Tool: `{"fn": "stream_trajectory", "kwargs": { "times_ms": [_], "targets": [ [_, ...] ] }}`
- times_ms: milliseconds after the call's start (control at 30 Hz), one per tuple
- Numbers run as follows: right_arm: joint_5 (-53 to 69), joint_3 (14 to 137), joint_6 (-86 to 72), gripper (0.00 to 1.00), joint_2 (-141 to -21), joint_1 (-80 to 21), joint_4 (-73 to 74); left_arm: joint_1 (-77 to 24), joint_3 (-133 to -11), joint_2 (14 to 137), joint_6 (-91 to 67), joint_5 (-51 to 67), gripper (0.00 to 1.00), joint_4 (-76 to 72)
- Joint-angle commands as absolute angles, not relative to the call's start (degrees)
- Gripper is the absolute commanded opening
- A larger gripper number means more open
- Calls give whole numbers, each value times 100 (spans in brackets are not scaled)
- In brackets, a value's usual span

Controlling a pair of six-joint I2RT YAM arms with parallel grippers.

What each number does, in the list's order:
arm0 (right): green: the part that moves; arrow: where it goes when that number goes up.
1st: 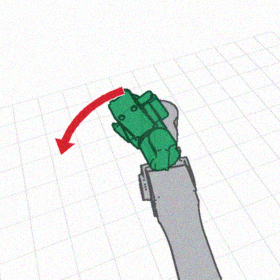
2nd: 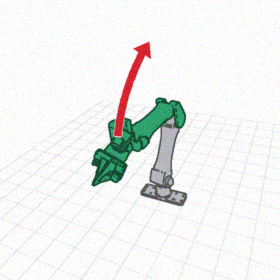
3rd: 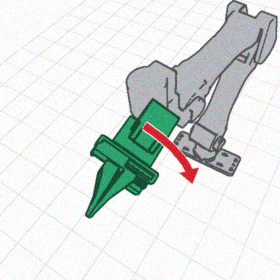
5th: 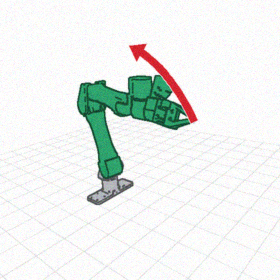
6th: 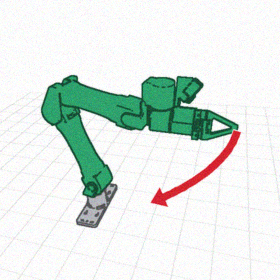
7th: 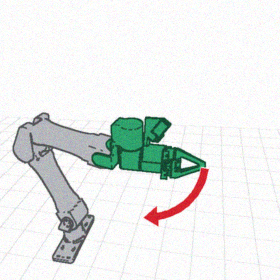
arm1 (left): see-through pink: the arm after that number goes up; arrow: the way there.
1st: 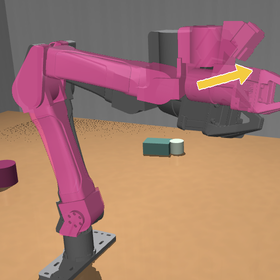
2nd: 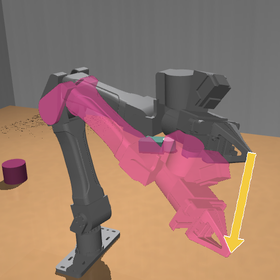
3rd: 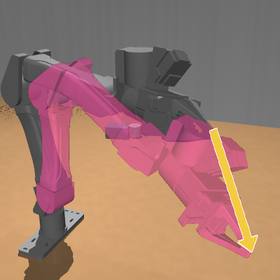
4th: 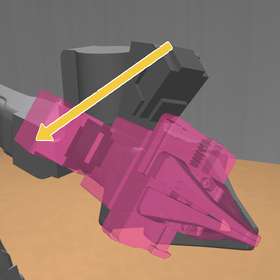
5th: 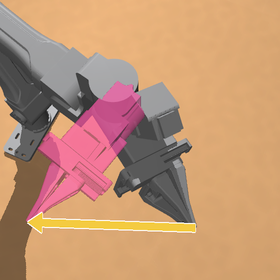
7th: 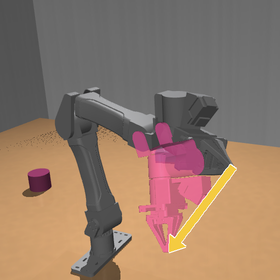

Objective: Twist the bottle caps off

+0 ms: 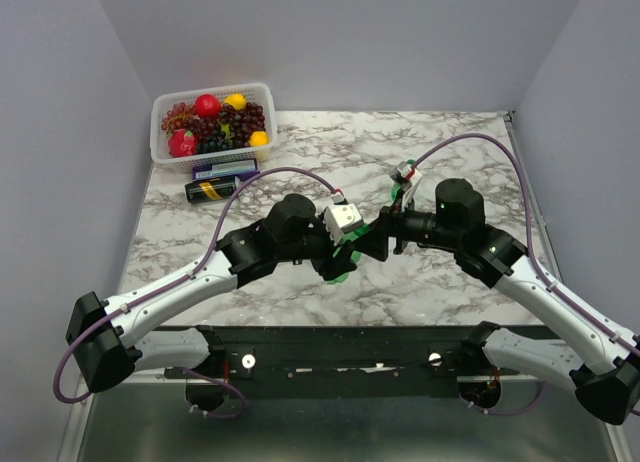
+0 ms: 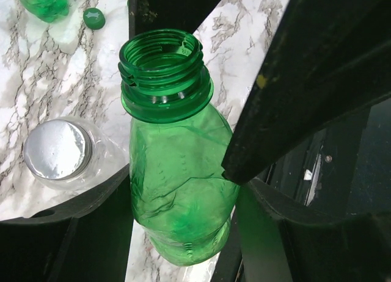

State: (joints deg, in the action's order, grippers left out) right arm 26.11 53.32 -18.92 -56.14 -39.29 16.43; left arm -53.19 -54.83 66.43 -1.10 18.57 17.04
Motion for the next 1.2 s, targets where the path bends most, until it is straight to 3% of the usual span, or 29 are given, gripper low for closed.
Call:
{"fn": "stream_trajectory", "kwargs": {
  "times_ms": [0,167,233,300,333,367,433,467,767,867,1167],
  "targets": [
    [2294,5590,-1819,60,-5564,-3981,1591,-5379,-5502,6565,-62,1986,20,1679],
    [2241,5441,-1890,40,-5546,-3981,1477,-5432,-5484,6522,-26,2083,22,1652],
    [2232,5397,-1907,24,-5511,-3981,1485,-5458,-5467,6487,-26,2083,23,1635],
    [2189,5335,-1916,3,-5388,-3981,1485,-5467,-5458,6478,-26,2066,32,1617],
    [2075,5326,-1907,1,-5335,-3981,1511,-5467,-5458,6469,-26,2057,41,1626],
    [1952,5326,-1899,1,-5265,-3981,1642,-5467,-5449,6460,-35,2057,66,1617],
    [1375,5414,-1811,1,-5037,-3981,1915,-5467,-5441,6434,-53,2048,80,1591],
    [1136,5466,-1776,1,-4967,-3981,2247,-5467,-5423,6407,-70,2030,99,1573],
    [-2674,5994,-1529,1,-4324,-3964,4261,-5467,-5186,5845,-176,1258,99,1240],
    [-3294,5985,-1486,1,-4429,-3701,4298,-5467,-5089,5687,-228,871,99,1125],
    [-1953,6039,-818,1,-5598,-1654,2913,-5467,-5080,5634,-272,483,99,1151]
  ]
}}
